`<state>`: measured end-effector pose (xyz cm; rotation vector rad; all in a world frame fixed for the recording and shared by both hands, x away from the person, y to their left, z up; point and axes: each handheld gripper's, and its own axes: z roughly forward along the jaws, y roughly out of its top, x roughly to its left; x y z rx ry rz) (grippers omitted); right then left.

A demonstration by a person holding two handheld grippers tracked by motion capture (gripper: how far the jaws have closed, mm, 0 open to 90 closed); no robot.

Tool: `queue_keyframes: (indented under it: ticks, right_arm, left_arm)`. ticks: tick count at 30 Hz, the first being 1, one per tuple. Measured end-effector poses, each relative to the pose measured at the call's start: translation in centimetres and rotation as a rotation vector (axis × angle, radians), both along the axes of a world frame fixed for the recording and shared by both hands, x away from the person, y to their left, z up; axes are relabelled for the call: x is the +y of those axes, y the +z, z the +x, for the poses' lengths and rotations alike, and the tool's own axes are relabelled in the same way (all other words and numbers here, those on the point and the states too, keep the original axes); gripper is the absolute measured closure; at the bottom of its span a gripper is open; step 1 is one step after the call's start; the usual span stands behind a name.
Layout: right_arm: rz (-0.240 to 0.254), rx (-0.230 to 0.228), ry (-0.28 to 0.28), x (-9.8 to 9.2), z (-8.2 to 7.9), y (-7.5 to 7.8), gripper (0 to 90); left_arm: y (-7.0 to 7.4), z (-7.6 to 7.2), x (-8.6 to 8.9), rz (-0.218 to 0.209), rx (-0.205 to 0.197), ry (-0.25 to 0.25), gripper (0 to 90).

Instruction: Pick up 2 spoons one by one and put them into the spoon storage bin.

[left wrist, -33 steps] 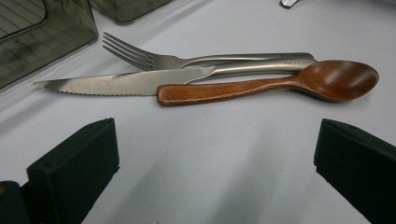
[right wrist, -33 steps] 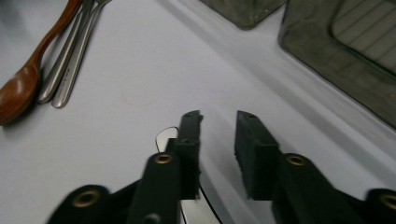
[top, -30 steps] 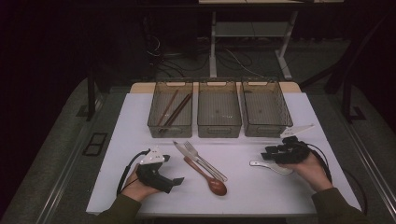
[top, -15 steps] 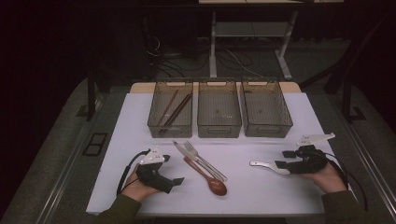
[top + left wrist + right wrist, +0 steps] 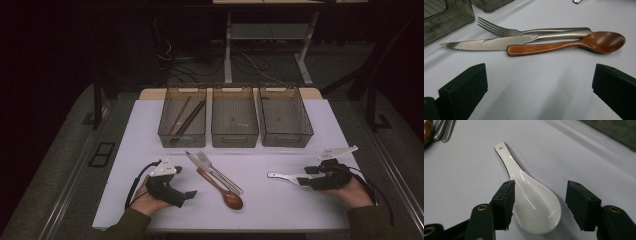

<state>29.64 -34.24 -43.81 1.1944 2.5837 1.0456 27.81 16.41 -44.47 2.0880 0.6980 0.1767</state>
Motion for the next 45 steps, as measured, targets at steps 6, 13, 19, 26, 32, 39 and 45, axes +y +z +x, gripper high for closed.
queue_keyframes:
  ticks: [6,13,19,26,32,39,45]
  right_arm:
    - [-0.025,0.022,0.025,0.26,-0.01,-0.31,46.0]
    - [-0.060,0.008,0.073,0.67,-0.34,-0.28,54.9]
    - [-0.069,0.010,0.120,0.82,-0.56,-0.19,64.4]
    - [-0.069,0.017,0.151,0.87,-0.65,-0.15,70.6]
    - [-0.073,0.026,0.180,1.03,-0.77,-0.14,75.2]
    - [-0.064,0.037,0.181,1.00,-0.74,-0.13,76.8]
    - [-0.061,0.038,0.173,1.02,-0.68,-0.07,77.1]
  left_arm:
    - [-0.01,-0.01,-0.06,0.005,-0.001,-0.004,0.0]
    - [-0.05,-0.03,-0.11,0.005,0.001,-0.006,0.0]
    - [-0.05,-0.05,-0.13,0.005,0.000,-0.008,0.0]
    - [-0.06,-0.06,-0.14,0.006,0.001,-0.010,0.0]
    - [-0.04,-0.09,-0.16,0.007,-0.001,-0.016,0.0]
    - [-0.05,-0.13,-0.16,0.003,-0.008,-0.019,0.0]
    - [-0.07,-0.13,-0.15,-0.002,-0.010,-0.024,0.0]
